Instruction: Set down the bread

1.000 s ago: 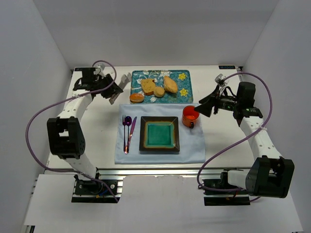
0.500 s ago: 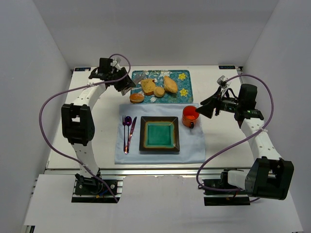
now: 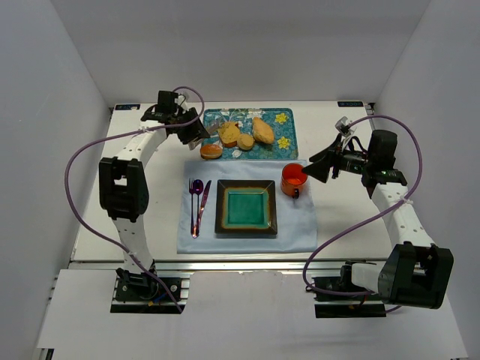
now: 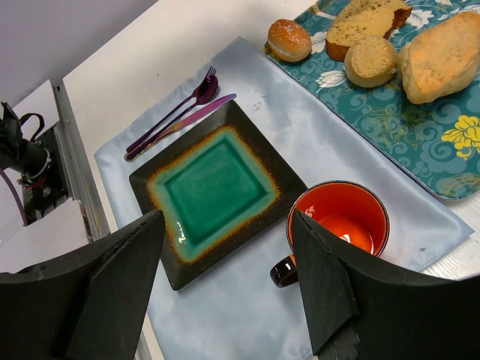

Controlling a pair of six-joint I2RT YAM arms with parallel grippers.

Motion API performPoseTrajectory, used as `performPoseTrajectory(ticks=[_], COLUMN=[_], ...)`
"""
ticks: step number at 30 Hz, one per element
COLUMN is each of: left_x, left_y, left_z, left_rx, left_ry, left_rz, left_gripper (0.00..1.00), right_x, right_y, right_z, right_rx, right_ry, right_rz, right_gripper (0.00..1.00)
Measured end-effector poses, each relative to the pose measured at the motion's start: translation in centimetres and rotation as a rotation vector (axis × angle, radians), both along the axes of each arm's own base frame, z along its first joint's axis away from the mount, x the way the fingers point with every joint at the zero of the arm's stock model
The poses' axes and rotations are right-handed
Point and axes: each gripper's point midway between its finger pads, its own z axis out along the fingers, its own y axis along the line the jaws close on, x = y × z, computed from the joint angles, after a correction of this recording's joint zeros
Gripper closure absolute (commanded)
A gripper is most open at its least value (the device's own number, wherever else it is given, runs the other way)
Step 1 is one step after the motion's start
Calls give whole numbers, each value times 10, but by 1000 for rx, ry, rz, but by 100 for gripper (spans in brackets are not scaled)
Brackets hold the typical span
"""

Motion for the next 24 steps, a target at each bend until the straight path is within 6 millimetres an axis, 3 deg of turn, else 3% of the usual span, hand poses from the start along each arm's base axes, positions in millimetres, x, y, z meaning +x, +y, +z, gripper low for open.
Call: performPoseTrajectory(ticks=[7, 12, 24], left_x=[-3, -4, -11], left_y=[-6, -8, -16], left_z=[-26, -29, -33], left_rx=[13, 15, -31], left_ry=[54, 63, 83], left_rz=[-14, -19, -44], left_gripper=[48, 50, 78], right_x=[-1, -2, -2], right_y=[0, -1, -1], right_z=[-1, 0, 1], right_rx=[4, 8, 11], right_ry=[6, 3, 8], right_rz=[2, 4, 4], right_gripper=[26, 26, 26])
